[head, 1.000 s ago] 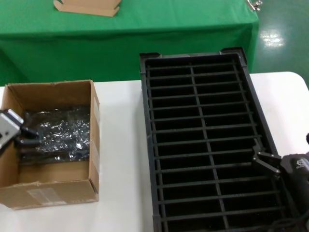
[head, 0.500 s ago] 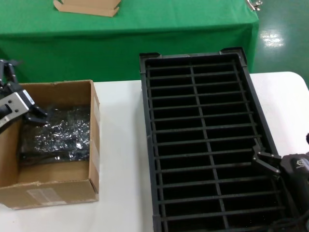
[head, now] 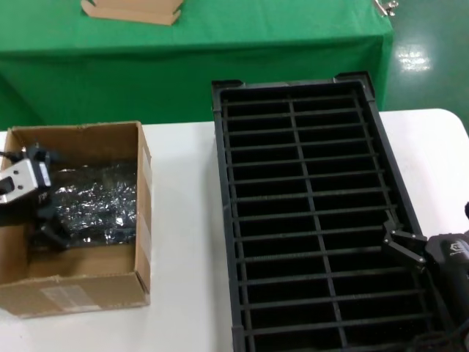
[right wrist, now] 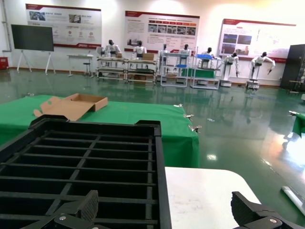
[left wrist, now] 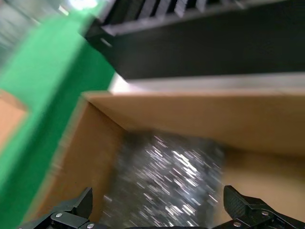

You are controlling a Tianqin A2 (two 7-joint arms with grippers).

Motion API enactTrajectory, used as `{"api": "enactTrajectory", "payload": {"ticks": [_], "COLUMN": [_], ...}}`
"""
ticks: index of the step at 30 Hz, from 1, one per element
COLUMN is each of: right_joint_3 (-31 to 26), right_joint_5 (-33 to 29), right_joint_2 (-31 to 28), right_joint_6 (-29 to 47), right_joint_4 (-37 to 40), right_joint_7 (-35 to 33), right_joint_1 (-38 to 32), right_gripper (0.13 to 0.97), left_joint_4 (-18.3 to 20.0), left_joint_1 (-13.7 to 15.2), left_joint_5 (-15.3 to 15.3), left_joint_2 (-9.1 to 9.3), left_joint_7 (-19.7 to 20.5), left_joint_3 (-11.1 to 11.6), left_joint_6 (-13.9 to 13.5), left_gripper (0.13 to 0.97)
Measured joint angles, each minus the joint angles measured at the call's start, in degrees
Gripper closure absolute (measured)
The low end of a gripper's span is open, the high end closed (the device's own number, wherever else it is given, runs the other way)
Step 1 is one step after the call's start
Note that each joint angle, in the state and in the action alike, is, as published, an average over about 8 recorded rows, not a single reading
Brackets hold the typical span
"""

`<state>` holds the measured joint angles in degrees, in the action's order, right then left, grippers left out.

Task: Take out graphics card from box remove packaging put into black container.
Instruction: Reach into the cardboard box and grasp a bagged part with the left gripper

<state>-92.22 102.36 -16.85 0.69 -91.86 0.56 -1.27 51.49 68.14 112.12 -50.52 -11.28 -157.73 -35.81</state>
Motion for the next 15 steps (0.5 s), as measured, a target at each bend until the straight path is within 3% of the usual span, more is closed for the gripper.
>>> {"api": "enactTrajectory", "payload": {"ticks": [4, 8, 11, 15], "right_joint_3": [0.00, 0.00, 0.00, 0.00], "right_joint_5": [0.00, 0.00, 0.00, 0.00], "right_joint_2": [0.00, 0.00, 0.00, 0.00], "right_joint_6": [0.00, 0.00, 0.00, 0.00], "right_joint_4": [0.00, 0.00, 0.00, 0.00], "right_joint_7": [0.00, 0.00, 0.00, 0.00], "right_joint_1": [0.00, 0.00, 0.00, 0.00], "right_gripper": [0.129, 0.129, 0.129, 0.129], "left_joint_4": [-2.90, -7.02, -11.03, -17.18], "left_joint_1": [2.00, 3.37, 3.90, 4.21], "left_joint_5": [-10.30, -19.19, -23.55, -26.05], "left_joint_2": [1.72, 4.73, 7.59, 11.84], "left_joint_7": [6.49, 9.43, 8.82, 4.72], "left_joint_3": [0.15, 1.39, 3.46, 7.40], "left_joint_6": [-6.15, -8.52, -8.71, -8.37], "left_gripper": [0.132, 0.132, 0.132, 0.132]}}
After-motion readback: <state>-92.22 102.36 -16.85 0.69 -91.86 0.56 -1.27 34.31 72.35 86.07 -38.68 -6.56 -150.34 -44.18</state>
